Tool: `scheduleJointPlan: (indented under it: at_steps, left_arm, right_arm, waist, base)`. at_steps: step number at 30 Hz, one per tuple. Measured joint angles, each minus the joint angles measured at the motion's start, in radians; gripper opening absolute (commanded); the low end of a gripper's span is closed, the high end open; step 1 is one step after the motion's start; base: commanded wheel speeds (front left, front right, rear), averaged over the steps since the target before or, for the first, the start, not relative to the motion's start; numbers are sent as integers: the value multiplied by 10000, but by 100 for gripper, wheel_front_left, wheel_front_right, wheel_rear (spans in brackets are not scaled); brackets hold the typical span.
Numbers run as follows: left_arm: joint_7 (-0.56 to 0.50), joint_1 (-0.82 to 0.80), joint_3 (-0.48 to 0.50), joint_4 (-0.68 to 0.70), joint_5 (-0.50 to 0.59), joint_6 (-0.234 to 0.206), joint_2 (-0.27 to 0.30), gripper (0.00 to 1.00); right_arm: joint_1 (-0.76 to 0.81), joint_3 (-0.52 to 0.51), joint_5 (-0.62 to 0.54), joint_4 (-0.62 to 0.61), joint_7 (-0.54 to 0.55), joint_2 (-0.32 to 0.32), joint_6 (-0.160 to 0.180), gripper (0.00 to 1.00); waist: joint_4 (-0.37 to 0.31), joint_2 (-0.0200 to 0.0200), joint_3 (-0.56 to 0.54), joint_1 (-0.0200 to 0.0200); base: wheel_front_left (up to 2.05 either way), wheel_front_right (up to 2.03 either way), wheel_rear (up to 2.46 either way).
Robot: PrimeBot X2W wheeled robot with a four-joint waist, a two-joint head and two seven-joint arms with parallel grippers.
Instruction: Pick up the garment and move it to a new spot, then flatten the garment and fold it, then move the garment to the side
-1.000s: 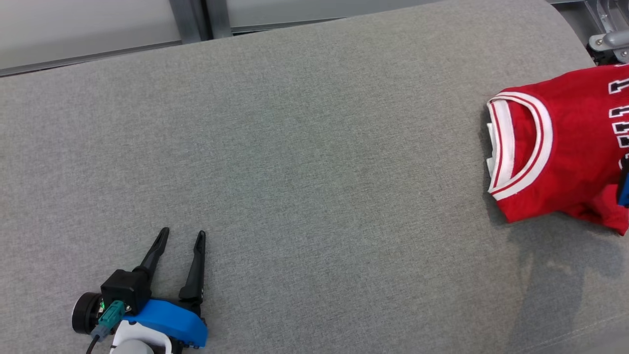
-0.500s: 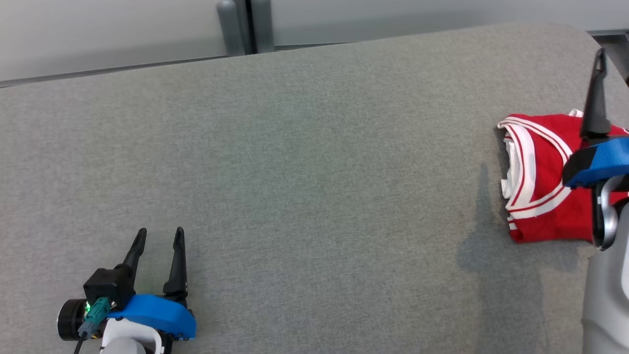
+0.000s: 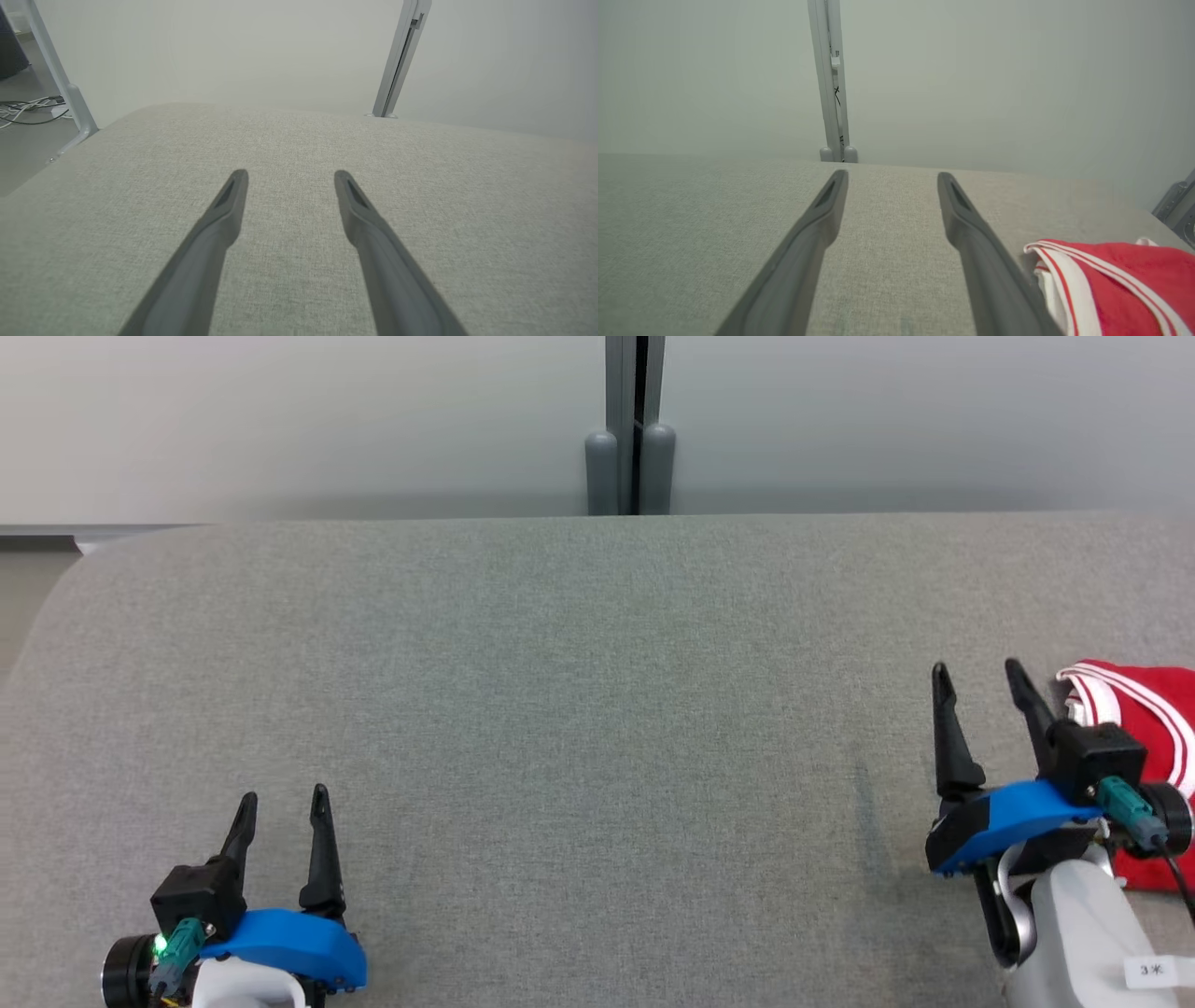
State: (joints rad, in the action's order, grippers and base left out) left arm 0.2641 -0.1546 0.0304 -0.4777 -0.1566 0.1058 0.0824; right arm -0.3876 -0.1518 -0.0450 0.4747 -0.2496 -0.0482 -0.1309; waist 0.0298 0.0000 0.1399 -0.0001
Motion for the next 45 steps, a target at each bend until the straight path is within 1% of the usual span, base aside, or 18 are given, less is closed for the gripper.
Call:
scheduleJointPlan:
  at_steps: [4, 7, 10, 17, 22, 25, 26, 32, 45]
  left_arm:
    - [0, 158, 205, -75, 123, 0, -98, 100]
    - [0, 343, 330, -146, 178, -6, -153, 100]
    - [0, 596, 462, -173, 282, -125, -213, 100]
    - [0, 857, 516, -82, 334, -270, -274, 100]
    - [0, 957, 512, -52, 157, -249, -297, 100]
    - [0, 1019, 433, -42, -211, -65, -297, 100]
    - [0, 1038, 426, -73, -222, -52, -309, 0]
    - [-142, 1469, 464, -562, -299, -52, -410, 0]
    - [-780, 1464, 535, -150, -2727, -21, -428, 0]
  right_arm:
    - [414, 150, 357, 569, -102, -2, 2, 100]
    - [671, 357, 658, 466, -111, -2, 0, 100]
    - [1111, 491, 830, 405, -115, -4, 2, 100]
    - [1363, 485, 834, 290, -117, -4, 2, 100]
    - [1586, 593, 922, 316, -117, -6, 2, 100]
    - [1687, 681, 974, 345, -117, -4, 2, 100]
    - [1694, 681, 988, 385, -113, 8, 2, 0]
    - [2073, 648, 1047, 880, 35, 104, 2, 0]
    - [2154, 570, 3693, 422, 652, 105, 2, 0]
  waist:
    - [138, -1, -361, -1]
    - [110, 0, -620, 0]
    - [4, 0, -1043, -1]
    - [-283, -1, -1524, -1]
    - [-331, -1, -1790, -1]
    - [-310, -1, -1823, 0]
    - [-310, -1, -1822, 0]
    - [-314, -1, -1823, 0]
    - [-313, -1, -1775, 1]
  base:
    - [0, 0, 0]
    - [0, 0, 0]
    - [0, 0, 0]
    - [0, 0, 0]
    - [0, 0, 0]
    - [0, 0, 0]
    - [0, 0, 0]
    - [0, 0, 0]
    - [0, 0, 0]
